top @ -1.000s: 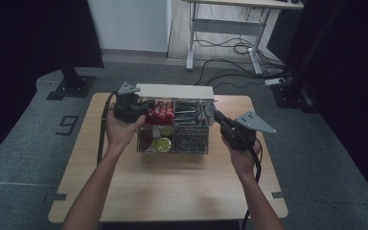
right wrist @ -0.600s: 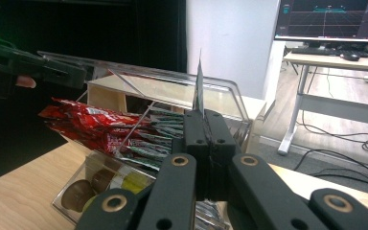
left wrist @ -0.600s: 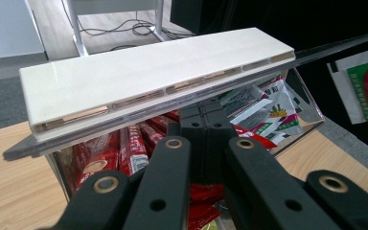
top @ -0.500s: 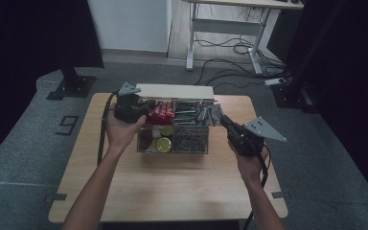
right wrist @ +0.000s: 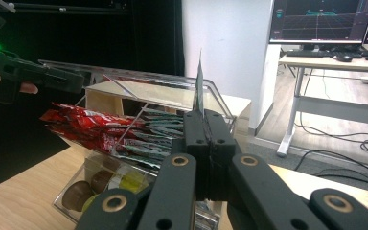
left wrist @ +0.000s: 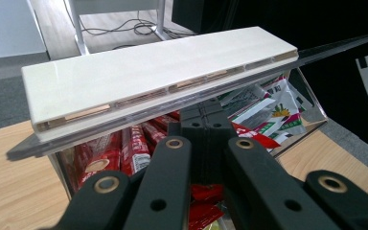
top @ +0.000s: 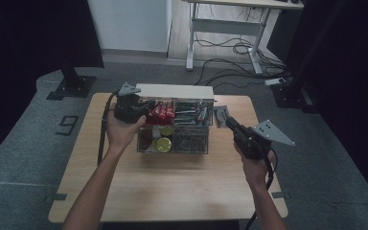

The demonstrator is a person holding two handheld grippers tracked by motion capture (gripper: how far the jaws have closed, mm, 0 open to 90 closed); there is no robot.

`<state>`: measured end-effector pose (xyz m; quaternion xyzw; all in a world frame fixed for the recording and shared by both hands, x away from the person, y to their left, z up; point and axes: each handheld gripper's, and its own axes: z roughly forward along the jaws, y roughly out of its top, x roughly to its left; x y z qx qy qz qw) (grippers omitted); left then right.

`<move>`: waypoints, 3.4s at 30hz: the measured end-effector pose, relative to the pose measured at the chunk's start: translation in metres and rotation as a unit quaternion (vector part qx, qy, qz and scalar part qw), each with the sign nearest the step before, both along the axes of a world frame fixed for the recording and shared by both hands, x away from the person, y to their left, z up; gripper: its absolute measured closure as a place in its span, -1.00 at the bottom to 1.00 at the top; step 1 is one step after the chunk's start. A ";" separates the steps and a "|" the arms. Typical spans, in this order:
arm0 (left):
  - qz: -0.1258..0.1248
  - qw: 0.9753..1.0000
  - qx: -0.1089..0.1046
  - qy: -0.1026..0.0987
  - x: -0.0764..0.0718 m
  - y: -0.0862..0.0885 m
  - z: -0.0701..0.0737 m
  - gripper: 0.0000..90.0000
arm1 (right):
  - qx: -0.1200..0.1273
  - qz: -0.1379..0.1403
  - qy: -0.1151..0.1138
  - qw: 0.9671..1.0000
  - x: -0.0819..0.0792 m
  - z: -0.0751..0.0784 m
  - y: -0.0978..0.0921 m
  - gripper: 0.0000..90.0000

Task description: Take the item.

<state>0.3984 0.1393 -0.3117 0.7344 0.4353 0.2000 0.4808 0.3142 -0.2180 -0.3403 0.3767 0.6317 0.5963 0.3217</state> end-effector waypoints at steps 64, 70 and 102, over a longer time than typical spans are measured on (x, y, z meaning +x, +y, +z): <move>0.000 1.000 -0.001 0.005 -0.001 0.002 -0.003 1.00 | -0.002 -0.050 0.113 0.992 0.025 -0.094 -0.041 0.98; 0.000 1.000 -0.001 0.005 -0.001 0.002 -0.003 1.00 | -0.001 -0.057 0.130 0.990 0.030 -0.108 -0.045 0.98; 0.000 1.000 0.005 0.007 -0.002 0.001 -0.005 1.00 | -0.005 -0.100 0.215 0.971 0.048 -0.179 -0.068 0.98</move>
